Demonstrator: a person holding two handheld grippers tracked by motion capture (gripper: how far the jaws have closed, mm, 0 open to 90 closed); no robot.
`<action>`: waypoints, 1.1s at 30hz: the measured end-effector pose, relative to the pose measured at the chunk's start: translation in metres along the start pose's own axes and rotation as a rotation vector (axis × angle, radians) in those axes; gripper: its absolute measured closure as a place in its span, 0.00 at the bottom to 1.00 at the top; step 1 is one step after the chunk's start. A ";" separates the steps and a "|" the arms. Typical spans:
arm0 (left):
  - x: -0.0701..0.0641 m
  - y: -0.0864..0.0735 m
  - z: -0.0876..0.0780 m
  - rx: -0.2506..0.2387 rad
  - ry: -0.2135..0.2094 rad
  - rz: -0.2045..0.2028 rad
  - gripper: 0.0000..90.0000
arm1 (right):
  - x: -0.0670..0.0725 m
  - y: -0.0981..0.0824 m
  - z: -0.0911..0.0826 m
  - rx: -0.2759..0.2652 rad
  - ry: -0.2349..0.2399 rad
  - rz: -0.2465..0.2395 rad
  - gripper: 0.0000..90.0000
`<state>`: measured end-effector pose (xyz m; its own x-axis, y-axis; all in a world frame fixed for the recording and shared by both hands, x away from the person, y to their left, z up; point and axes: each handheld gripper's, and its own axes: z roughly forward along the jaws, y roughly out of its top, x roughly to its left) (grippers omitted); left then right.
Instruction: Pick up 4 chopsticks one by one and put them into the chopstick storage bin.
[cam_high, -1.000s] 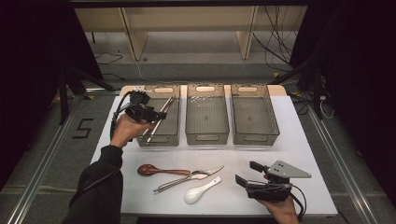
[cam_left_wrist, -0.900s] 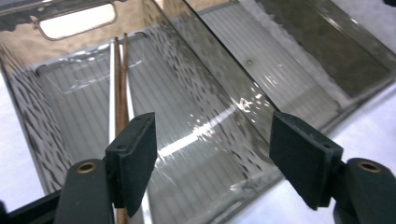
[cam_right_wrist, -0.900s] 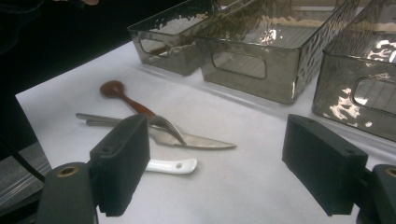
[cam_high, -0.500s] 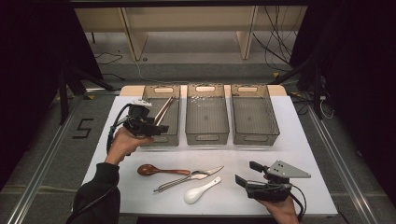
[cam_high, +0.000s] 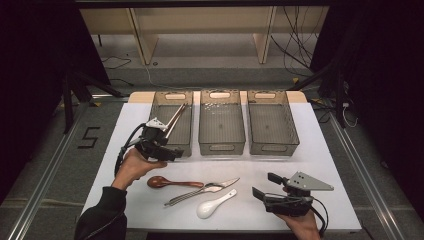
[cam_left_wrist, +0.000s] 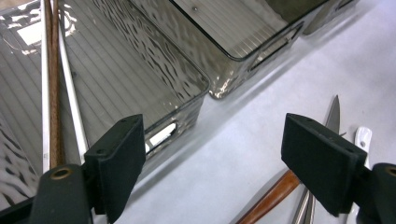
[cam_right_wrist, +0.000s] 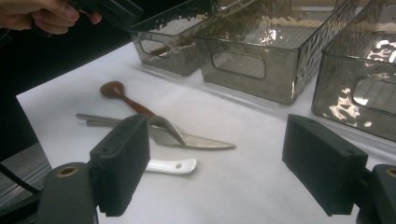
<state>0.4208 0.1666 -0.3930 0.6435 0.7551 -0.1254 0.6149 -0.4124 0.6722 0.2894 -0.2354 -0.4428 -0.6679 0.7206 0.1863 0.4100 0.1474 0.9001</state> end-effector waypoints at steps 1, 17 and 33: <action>-0.001 -0.001 0.000 0.001 0.001 0.003 0.24 | 0.000 0.000 0.000 0.001 -0.001 0.000 0.26; -0.022 -0.010 0.000 0.082 -0.004 0.134 0.23 | -0.004 -0.002 -0.002 -0.002 -0.005 0.007 0.26; -0.026 -0.026 0.018 0.243 0.005 0.238 0.24 | -0.002 -0.001 0.000 0.002 -0.005 0.002 0.26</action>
<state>0.3967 0.1483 -0.4205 0.7802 0.6253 0.0180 0.5388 -0.6862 0.4887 0.2904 -0.2371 -0.4438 -0.6638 0.7244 0.1860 0.4128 0.1474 0.8988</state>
